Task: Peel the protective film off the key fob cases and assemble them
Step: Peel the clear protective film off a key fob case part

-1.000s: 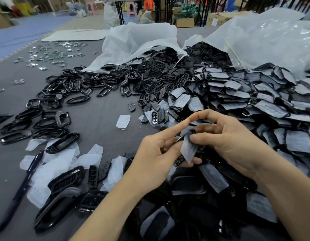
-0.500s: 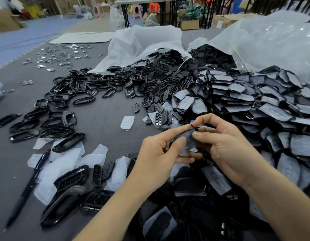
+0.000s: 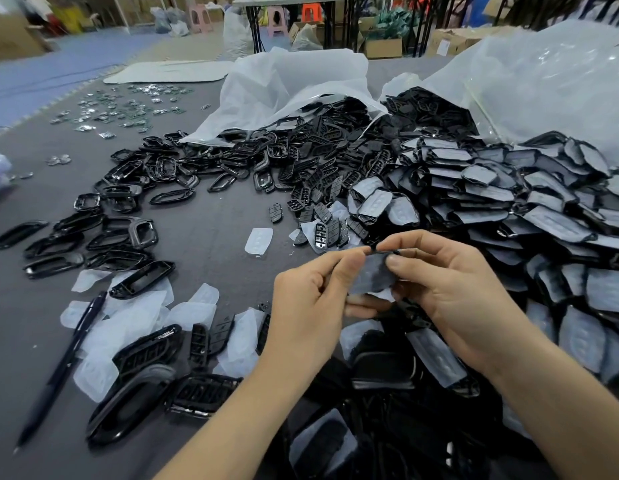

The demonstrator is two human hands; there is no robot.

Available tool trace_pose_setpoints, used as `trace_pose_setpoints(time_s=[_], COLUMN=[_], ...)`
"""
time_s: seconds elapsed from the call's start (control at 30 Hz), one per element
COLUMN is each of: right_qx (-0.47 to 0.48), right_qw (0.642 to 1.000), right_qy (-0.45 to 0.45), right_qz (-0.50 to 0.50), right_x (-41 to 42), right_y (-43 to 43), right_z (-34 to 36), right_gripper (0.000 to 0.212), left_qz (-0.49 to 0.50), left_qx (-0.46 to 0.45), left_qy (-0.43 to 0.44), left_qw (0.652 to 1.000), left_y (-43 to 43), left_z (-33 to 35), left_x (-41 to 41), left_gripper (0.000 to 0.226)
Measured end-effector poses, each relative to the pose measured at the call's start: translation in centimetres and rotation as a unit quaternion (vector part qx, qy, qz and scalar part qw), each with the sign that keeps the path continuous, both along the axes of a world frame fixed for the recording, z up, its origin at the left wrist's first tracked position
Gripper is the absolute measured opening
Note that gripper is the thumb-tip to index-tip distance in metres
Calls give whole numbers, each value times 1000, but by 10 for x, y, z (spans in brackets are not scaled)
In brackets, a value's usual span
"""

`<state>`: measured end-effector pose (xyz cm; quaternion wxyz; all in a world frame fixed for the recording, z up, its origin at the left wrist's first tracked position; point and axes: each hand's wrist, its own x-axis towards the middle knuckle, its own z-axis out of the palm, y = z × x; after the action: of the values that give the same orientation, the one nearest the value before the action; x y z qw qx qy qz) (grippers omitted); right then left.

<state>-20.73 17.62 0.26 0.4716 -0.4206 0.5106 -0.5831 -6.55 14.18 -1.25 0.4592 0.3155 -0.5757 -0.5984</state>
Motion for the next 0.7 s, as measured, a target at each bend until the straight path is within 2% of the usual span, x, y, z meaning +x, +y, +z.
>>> trace_pose_setpoints(time_s=[0.13, 0.23, 0.37, 0.7], right_qx=[10, 4, -2, -18], right_qw=[1000, 999, 997, 996], right_qy=[9, 23, 50, 78], right_qz=[-27, -49, -56, -50], right_x=[-2, -4, -4, -5], right_y=[-1, -1, -1, -1], right_z=[0, -2, -4, -3], right_gripper=[32, 29, 27, 23], left_qz=[16, -10, -60, -69], left_qx=[-42, -62, -11, 50], left_qy=[-30, -52, -32, -6], left_qw=[999, 997, 998, 996], left_y=[-5, -7, -8, -10], left_z=[-3, -6, -3, 2], left_x=[4, 5, 6, 7], left_gripper=[37, 32, 32, 23])
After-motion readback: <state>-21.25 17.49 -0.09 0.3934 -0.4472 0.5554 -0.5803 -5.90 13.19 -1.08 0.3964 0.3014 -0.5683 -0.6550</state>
